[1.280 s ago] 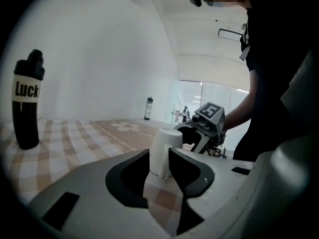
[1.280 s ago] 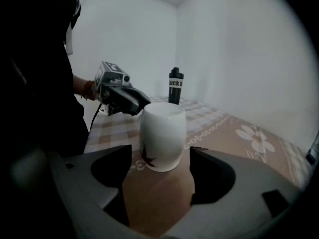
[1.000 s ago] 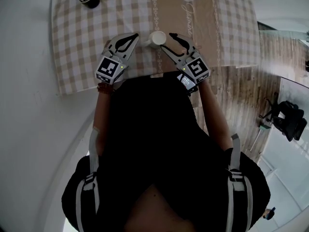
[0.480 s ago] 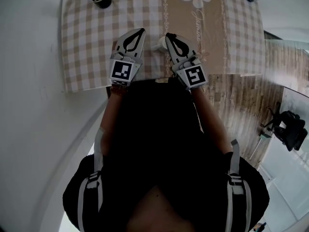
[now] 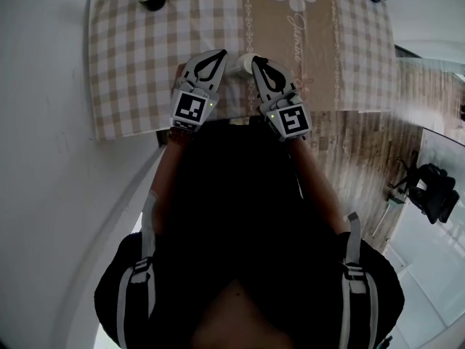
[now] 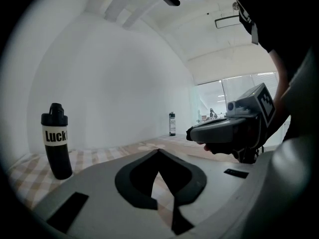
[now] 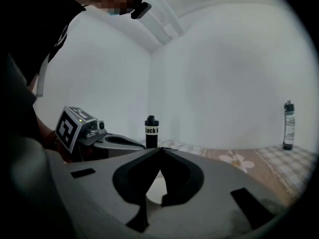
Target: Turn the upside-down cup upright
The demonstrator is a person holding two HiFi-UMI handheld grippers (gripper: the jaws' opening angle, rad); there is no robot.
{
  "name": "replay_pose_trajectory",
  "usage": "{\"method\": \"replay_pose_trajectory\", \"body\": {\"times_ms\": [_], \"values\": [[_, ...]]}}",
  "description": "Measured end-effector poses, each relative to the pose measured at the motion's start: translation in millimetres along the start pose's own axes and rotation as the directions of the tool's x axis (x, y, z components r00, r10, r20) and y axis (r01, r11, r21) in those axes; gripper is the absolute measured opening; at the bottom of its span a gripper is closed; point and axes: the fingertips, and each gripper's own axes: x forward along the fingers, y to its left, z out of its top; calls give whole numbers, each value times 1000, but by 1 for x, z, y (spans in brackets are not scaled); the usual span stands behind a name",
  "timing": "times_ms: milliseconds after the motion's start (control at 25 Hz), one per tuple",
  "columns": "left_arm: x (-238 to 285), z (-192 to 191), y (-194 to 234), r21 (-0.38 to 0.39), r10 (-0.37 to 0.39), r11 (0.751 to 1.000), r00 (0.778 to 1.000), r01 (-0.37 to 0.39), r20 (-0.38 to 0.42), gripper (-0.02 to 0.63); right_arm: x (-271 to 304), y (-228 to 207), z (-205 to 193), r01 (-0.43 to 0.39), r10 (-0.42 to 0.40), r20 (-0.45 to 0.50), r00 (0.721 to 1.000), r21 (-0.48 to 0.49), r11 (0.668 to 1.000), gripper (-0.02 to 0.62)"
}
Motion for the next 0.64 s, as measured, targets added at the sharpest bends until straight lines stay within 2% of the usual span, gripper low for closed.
{"method": "replay_pose_trajectory", "body": {"times_ms": [320, 480, 640], "values": [[0, -3, 0, -25, -15, 1000, 1000, 14, -24, 3, -1, -3, -7, 2, -2, -16, 1000, 12, 1000, -2], [-2, -3, -1, 9, -21, 1000, 999, 21, -39, 3, -1, 0, -5, -4, 4, -18, 1000, 12, 1000, -2], [0, -3, -3, -24, -52, 998, 999, 51, -12, 3, 0, 5, -2, -37, 37, -3, 999, 24, 999, -2]]}}
